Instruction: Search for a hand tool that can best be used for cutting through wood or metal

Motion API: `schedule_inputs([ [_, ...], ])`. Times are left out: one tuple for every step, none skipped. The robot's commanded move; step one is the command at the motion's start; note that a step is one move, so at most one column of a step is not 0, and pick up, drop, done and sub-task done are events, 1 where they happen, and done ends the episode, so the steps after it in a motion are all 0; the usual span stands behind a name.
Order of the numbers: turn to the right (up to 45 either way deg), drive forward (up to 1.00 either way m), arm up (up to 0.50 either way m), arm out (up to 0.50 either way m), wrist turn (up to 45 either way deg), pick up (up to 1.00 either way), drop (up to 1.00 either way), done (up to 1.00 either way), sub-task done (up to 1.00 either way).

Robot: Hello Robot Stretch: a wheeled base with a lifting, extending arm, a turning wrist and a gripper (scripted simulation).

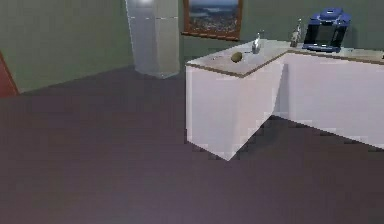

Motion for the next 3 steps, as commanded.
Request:
schedule_inputs([
  [-6.0, 0.00, 0.00, 0.00, 0.0, 0.00, 0.00, 0.00, 0.00],
  [0.0, 0.20, 0.00, 0.00, 0.0, 0.00, 0.00, 0.00, 0.00],
  [45.0, 0.00, 0.00, 0.00, 0.0, 0.00, 0.00, 0.00, 0.00],
])
